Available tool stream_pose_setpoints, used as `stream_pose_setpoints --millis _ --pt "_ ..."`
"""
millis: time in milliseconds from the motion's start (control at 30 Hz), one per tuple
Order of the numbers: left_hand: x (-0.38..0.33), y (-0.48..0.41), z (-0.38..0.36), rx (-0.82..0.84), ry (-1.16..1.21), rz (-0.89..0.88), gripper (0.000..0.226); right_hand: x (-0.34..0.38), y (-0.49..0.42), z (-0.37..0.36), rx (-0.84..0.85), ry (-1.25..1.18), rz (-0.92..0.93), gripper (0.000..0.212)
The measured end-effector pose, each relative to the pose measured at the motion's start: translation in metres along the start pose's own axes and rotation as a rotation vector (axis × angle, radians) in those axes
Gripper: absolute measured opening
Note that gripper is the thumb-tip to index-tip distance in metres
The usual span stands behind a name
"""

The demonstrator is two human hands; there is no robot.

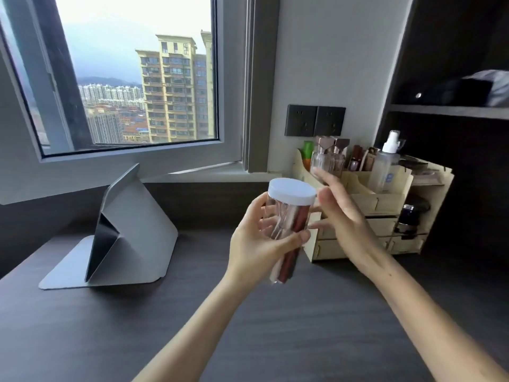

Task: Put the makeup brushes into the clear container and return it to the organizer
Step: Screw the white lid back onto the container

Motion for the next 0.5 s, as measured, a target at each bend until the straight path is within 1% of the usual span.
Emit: stream_pose_setpoints --millis 67,100,133,200,233,267,333,433,500 --pt "0.0 -0.023 -0.013 0.047 0.189 -0.002 0.067 -0.024 0.007 0.024 -0.076 -0.097 -0.055 0.071" --pt "-0.001 -0.033 -0.018 0.066 0.226 -0.001 0.062 -0.036 0.01 0.029 -0.064 -0.117 -0.095 0.063" --pt "-0.002 -0.042 -0.023 0.08 0.24 0.008 0.058 -0.045 0.013 0.031 -0.023 -0.113 -0.128 0.061" --pt "-0.007 -0.058 -0.034 0.115 0.272 0.015 0.052 -0.055 0.016 0.029 0.051 -0.061 -0.153 0.068" --pt "-0.009 -0.065 -0.042 0.144 0.296 0.012 0.05 -0.055 0.015 0.03 0.046 -0.046 -0.145 0.072" --pt "-0.011 -0.072 -0.05 0.173 0.311 0.01 0.048 -0.054 0.012 0.034 0.016 -0.038 -0.125 0.073" --pt "-0.015 -0.086 -0.064 0.207 0.293 0.011 0.051 -0.05 0.006 0.048 -0.097 -0.007 -0.055 0.076" --pt "-0.025 -0.109 -0.075 0.205 0.151 -0.014 0.069 -0.047 -0.003 0.077 -0.251 0.047 0.008 0.074" --pt "-0.034 -0.124 -0.079 0.194 0.075 -0.029 0.073 -0.045 -0.009 0.1 -0.321 0.113 0.051 0.075"
Point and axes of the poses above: each hand's wrist, its own y-axis away from the middle knuckle, its own z-axis out of the back of the hand, x = y × z, the point moved 10 cm from there along -y, towards the middle knuckle, and after that the axes turned 12 degrees about x, right-handed, at the moved point
